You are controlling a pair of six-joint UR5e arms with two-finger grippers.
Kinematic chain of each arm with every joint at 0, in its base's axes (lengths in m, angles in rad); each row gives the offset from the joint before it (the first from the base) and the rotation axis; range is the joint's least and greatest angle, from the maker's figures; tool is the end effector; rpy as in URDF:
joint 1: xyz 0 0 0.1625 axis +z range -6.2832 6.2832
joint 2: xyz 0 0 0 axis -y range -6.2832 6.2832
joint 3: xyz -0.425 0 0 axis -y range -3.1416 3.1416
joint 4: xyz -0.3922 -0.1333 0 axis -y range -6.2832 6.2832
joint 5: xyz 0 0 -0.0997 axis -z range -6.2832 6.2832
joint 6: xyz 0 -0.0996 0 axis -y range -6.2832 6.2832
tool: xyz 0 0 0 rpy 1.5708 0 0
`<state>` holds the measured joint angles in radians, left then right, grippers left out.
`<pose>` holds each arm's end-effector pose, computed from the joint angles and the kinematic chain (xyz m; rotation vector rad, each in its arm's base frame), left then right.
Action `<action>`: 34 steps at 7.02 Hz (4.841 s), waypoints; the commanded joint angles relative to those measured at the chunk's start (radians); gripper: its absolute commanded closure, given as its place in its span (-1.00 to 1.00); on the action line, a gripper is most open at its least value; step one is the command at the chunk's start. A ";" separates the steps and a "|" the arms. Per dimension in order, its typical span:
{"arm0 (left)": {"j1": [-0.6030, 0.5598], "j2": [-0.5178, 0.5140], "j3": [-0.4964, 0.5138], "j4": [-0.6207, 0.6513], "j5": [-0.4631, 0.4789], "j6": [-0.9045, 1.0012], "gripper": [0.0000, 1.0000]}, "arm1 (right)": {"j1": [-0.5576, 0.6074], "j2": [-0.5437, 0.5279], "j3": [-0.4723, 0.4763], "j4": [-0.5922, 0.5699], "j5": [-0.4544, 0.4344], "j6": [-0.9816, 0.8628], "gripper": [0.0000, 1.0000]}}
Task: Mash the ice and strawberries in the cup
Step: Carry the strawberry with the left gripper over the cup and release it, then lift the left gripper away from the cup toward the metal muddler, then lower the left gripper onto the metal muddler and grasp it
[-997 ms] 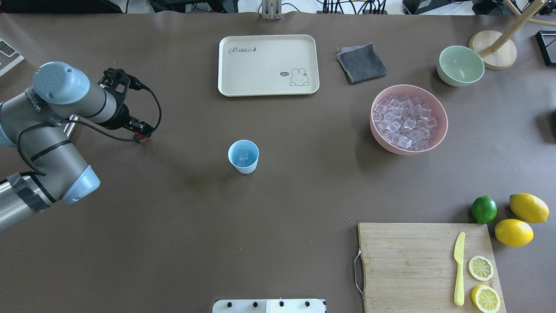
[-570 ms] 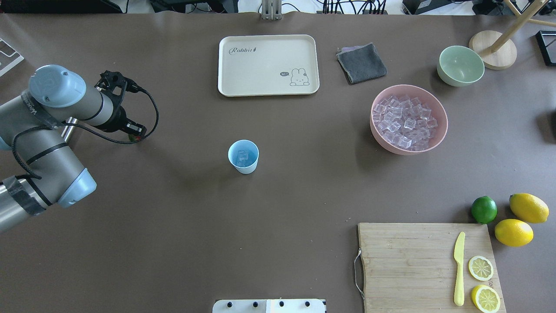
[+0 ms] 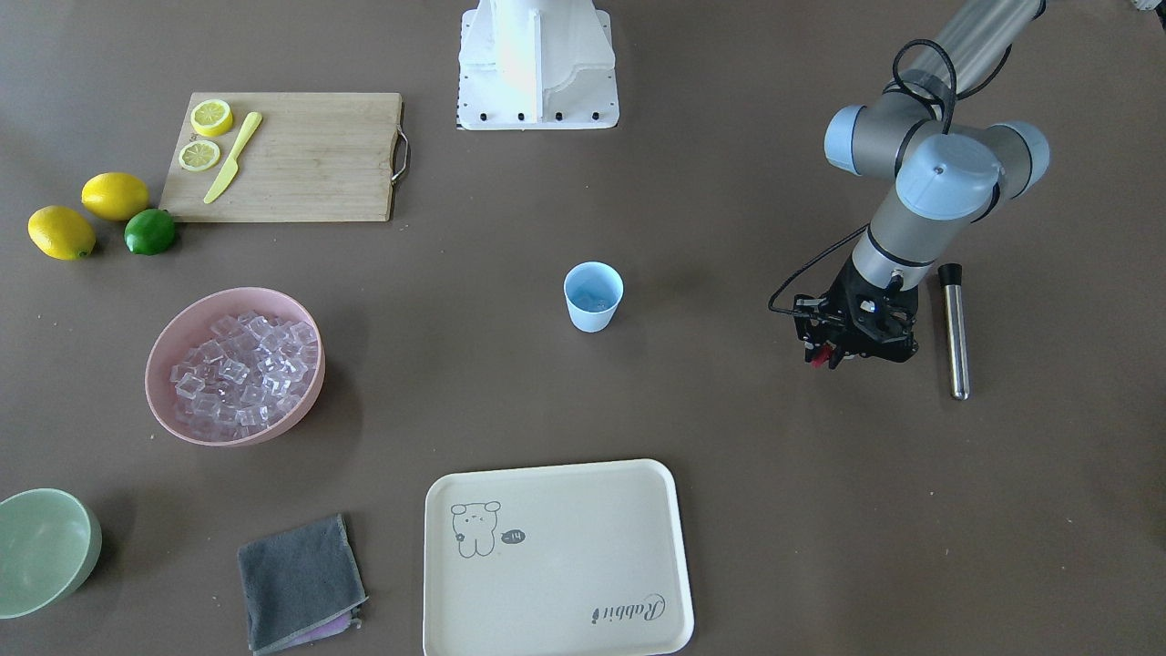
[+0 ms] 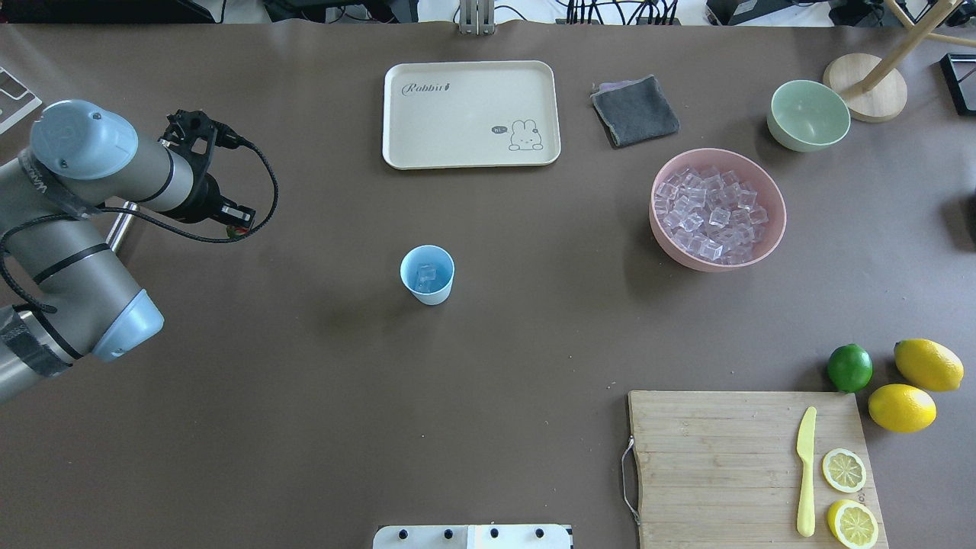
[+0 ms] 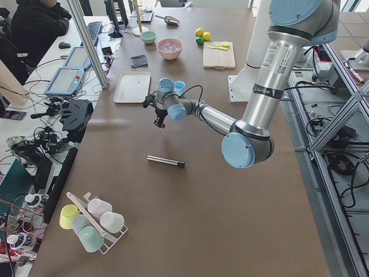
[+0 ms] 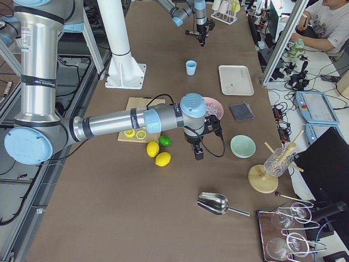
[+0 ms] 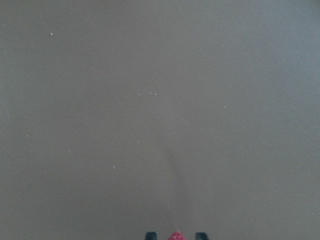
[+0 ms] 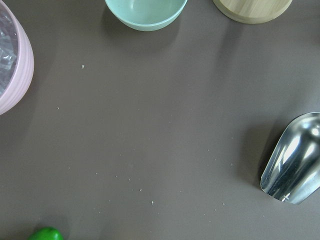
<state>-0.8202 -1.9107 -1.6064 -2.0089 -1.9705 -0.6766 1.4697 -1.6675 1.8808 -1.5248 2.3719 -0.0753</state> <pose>0.3686 -0.5338 0.4099 0.3602 0.8115 0.2316 0.0154 -0.4603 0.5439 0.2356 -0.8018 -0.2699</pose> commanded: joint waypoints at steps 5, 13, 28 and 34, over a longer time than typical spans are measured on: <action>0.154 -0.311 -0.136 0.208 0.021 -0.329 1.00 | -0.002 -0.023 -0.006 0.000 -0.002 -0.014 -0.93; 0.277 -0.323 -0.081 0.190 0.166 -0.333 1.00 | 0.000 -0.049 0.001 0.014 -0.003 -0.012 -0.94; -0.335 -0.077 0.307 0.157 -0.200 0.249 -0.95 | 0.116 -0.083 -0.032 0.012 -0.100 -0.037 -0.99; -0.240 0.080 0.282 -0.045 -0.220 0.115 -0.94 | 0.116 0.015 -0.094 0.012 -0.102 -0.038 -0.99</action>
<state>-1.0624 -1.8696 -1.2851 -2.0497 -2.1770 -0.5307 1.5861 -1.6571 1.7635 -1.5125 2.2591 -0.1159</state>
